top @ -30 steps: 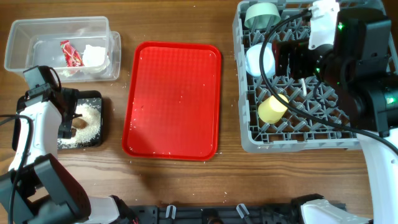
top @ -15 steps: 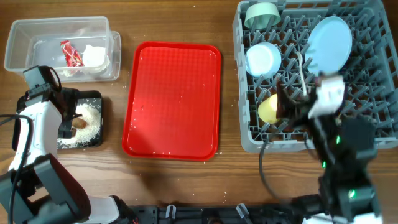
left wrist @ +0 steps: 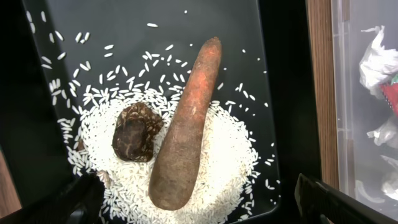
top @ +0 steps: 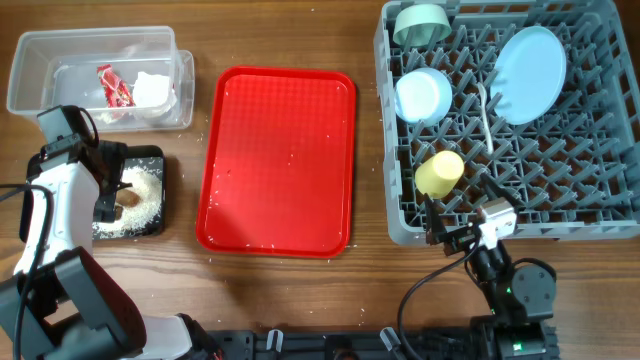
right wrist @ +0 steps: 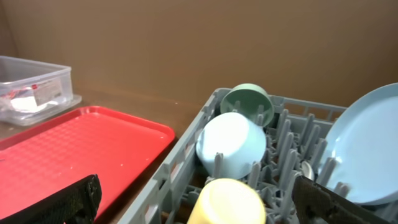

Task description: Sort waste into correct bins and load items into the dishwasher rack

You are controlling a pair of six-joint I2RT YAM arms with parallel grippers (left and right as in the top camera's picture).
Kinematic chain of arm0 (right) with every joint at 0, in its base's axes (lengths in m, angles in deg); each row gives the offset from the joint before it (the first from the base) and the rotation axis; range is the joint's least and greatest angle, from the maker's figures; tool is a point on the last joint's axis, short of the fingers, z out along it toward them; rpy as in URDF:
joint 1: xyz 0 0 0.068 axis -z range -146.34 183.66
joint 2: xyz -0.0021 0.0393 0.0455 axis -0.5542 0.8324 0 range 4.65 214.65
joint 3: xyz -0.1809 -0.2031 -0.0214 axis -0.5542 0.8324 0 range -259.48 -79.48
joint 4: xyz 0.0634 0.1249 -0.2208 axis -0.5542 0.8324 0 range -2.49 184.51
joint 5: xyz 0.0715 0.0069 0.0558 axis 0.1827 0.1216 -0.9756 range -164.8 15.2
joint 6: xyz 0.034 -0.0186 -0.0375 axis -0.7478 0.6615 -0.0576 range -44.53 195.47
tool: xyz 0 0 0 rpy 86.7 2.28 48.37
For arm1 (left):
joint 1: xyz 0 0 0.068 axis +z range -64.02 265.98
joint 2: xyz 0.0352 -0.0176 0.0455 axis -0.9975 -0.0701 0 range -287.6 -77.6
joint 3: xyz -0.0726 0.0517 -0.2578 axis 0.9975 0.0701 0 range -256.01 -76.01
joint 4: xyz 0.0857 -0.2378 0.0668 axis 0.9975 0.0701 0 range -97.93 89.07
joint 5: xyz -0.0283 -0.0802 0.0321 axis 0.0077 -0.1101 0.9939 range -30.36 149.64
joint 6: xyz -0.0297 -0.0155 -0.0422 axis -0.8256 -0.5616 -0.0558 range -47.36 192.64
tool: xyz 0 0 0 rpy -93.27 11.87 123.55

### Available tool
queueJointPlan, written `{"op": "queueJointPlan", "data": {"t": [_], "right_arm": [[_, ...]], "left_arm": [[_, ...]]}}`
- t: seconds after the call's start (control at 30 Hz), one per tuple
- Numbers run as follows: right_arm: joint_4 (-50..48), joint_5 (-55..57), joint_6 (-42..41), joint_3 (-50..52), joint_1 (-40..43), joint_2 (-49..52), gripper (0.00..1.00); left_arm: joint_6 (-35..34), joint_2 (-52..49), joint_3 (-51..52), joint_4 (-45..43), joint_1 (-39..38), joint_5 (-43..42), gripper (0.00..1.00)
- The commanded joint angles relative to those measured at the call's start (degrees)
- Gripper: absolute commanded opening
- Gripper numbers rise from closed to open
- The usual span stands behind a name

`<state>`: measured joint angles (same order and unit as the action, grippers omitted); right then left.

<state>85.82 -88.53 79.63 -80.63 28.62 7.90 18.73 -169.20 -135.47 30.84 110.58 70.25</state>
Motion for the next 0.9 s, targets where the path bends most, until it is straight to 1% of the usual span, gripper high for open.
{"op": "queueJointPlan", "data": {"t": [0.0, 0.07, 0.87], "right_arm": [[0.0, -1.8, -1.2, 0.9, 0.2, -3.1, 1.00], [0.3, -1.8, -2.9, 0.9, 0.2, -3.1, 1.00], [0.3, -1.7, -2.8, 0.9, 0.2, -2.8, 1.00]], "left_arm": [[-0.4, 0.6, -0.3, 0.0, 0.3, 0.2, 1.00], [-0.4, 0.6, -0.3, 0.0, 0.3, 0.2, 1.00], [-0.4, 0.6, -0.3, 0.0, 0.3, 0.2, 1.00]]}}
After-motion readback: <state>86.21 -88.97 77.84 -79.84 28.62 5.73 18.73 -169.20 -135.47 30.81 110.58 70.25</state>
